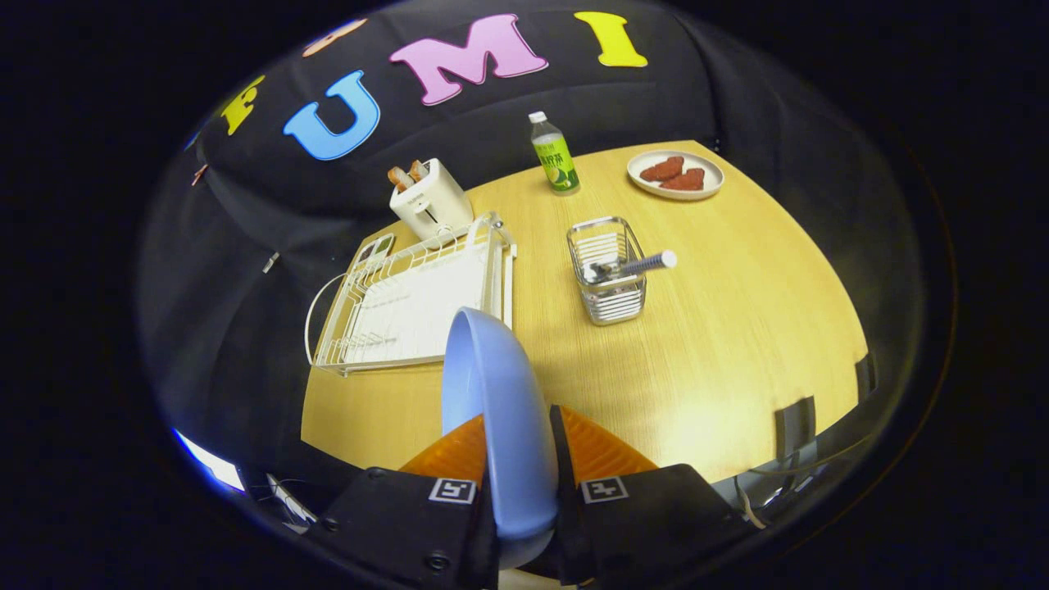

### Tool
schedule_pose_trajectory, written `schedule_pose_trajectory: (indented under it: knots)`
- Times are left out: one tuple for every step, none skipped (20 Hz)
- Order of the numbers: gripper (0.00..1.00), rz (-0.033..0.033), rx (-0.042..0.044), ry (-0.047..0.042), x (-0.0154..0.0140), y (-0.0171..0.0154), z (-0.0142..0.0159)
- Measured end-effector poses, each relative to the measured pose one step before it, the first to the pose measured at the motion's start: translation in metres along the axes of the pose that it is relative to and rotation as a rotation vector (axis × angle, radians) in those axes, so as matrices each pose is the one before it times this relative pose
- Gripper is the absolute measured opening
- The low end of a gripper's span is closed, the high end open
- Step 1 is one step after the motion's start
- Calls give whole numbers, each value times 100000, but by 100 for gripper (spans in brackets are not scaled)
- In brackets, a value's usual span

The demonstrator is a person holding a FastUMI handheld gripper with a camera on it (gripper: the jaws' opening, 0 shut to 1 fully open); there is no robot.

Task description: Take the plate from the dish rack, then take the spoon from the basket and place it into the plate.

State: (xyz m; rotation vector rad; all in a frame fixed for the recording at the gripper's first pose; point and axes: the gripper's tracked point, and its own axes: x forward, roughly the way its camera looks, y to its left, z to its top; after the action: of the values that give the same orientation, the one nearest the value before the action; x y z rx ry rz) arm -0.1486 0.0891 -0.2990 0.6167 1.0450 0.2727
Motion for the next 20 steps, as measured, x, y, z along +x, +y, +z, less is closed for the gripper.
schedule_pose_trajectory:
  knots:
    - [32, 1469, 2378, 909, 771, -436, -613]
    - [32, 1828, 3029, 651, 827, -221, -615]
    - [32, 1798, 3229, 992, 870, -188, -415]
    - [31, 1148, 2546, 447, 906, -249, -186]
    - [32, 587, 1907, 287, 922, -293, -224]
    - [32, 480, 1025, 956, 854, -376, -230]
    - [32, 172, 792, 875, 509, -456, -485]
    - [32, -45, 384, 1623, 674, -301, -536]
    - [32, -429, 41, 1831, 580, -352, -533]
    - [32, 113, -576, 1248, 553, -143, -390]
    - [32, 914, -101, 1789, 314, 26, -408]
    - [32, 1415, 1765, -1, 538, 281, -76]
    - [32, 428, 1423, 362, 151, 28, 109]
    - [32, 75, 1284, 123, 379, 84, 44]
    - [33, -931, 389, 12, 363, -215, 165]
    - [34, -2098, -927, 318, 264, -436, 103]
    - [38, -2161, -1049, 275, -33, -435, -11]
    - [42, -1529, -338, -91, 263, -336, -11]
    - [47, -117, 393, -584, 223, -125, 161]
    - [49, -440, 302, -599, 197, -156, 44]
